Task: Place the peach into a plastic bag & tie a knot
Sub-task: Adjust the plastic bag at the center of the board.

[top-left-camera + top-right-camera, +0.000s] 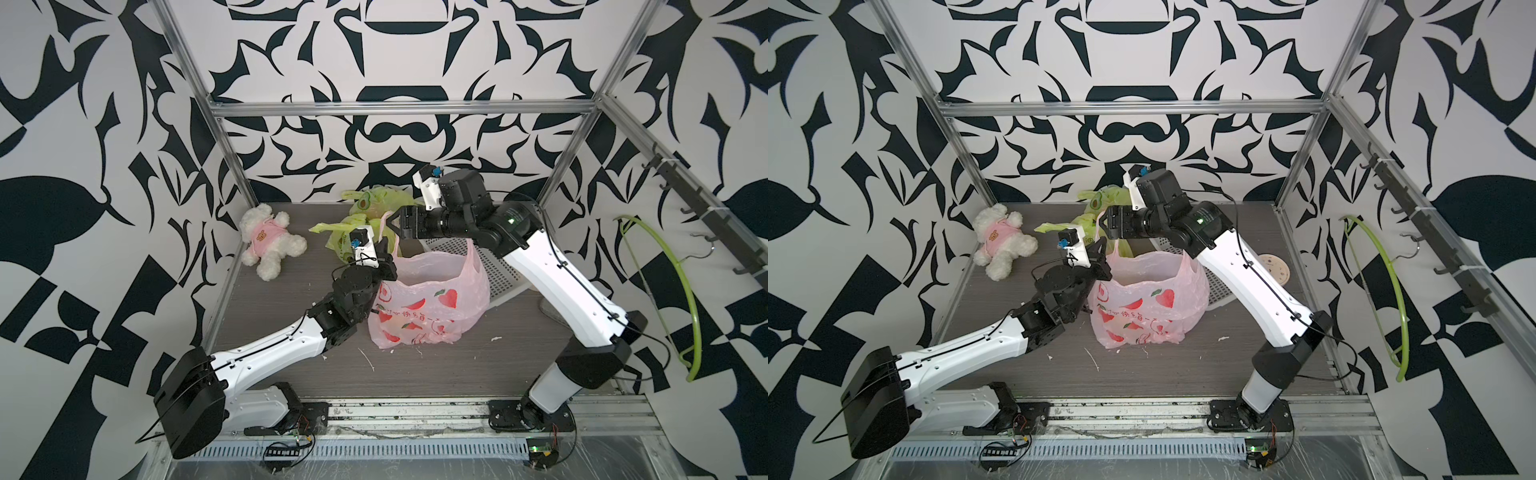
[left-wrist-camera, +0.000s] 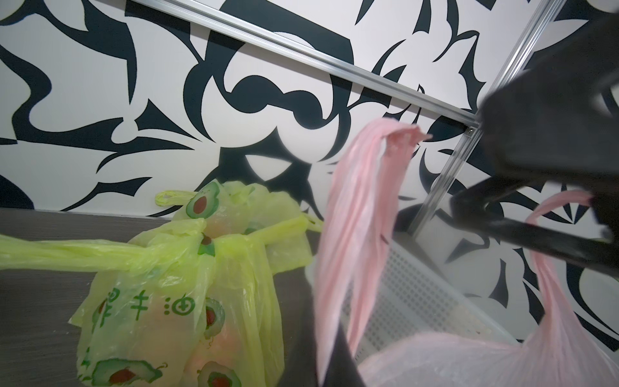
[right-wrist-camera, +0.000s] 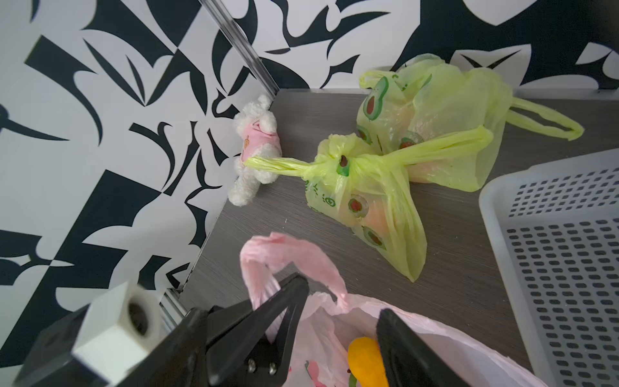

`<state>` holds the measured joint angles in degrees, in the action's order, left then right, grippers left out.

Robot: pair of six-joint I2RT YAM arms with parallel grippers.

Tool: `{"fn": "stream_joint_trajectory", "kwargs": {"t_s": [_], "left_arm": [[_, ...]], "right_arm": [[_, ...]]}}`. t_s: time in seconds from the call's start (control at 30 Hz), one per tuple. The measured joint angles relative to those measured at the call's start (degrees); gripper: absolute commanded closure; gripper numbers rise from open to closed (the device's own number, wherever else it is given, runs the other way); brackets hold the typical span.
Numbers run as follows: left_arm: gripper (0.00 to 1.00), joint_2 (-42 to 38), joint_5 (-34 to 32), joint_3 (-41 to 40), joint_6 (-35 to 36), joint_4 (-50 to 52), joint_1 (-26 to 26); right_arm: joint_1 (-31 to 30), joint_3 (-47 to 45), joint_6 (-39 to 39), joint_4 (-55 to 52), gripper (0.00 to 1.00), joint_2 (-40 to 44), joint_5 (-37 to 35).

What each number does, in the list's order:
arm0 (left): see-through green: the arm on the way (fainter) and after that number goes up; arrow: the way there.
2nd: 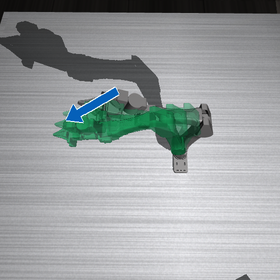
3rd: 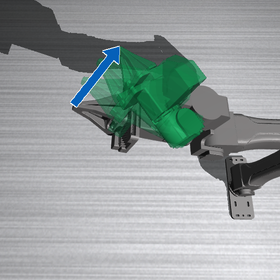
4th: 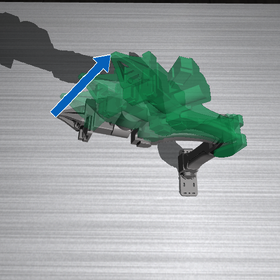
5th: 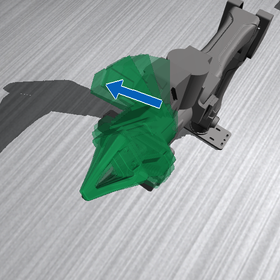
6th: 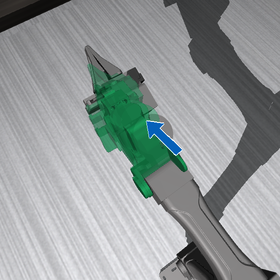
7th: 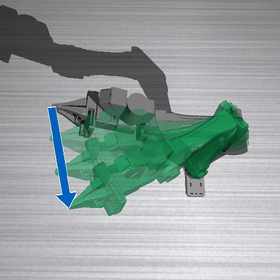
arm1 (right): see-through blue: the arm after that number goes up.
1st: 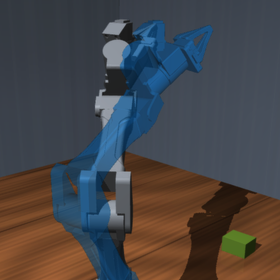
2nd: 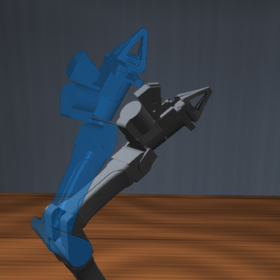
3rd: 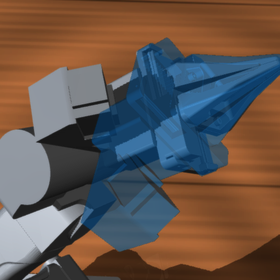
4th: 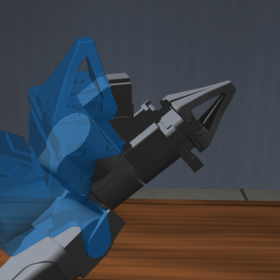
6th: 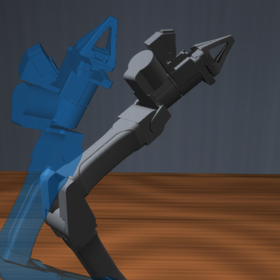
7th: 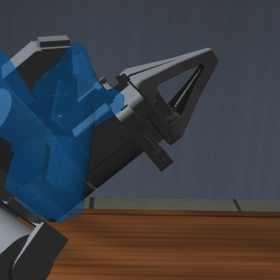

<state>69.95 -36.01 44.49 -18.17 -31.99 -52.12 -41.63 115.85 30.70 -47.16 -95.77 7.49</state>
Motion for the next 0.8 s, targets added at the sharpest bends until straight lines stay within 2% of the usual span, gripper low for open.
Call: {"fn": "stream_joint_trajectory", "kwargs": {"t_s": [0.33,0.53,0.63,0.8], "left_arm": [[1.00,0.00,0.04,0.00,0.22,0.00,-0.37],[1.00,0.13,0.04,0.00,0.37,0.00,-0.63],[1.00,0.26,0.09,0.00,0.57,0.02,-0.79],[1.00,0.31,0.24,0.00,0.90,0.04,-0.96]], "right_arm": [[-0.04,8.70,-0.63,-1.05,0.20,-4.96,-0.57],[-0.11,13.05,-1.11,-2.67,0.28,-9.25,-0.46],[-0.42,14.05,-1.22,-3.17,0.39,-10.97,-0.44],[-0.92,15.10,-2.12,-4.66,0.78,-12.37,-0.57]]}}
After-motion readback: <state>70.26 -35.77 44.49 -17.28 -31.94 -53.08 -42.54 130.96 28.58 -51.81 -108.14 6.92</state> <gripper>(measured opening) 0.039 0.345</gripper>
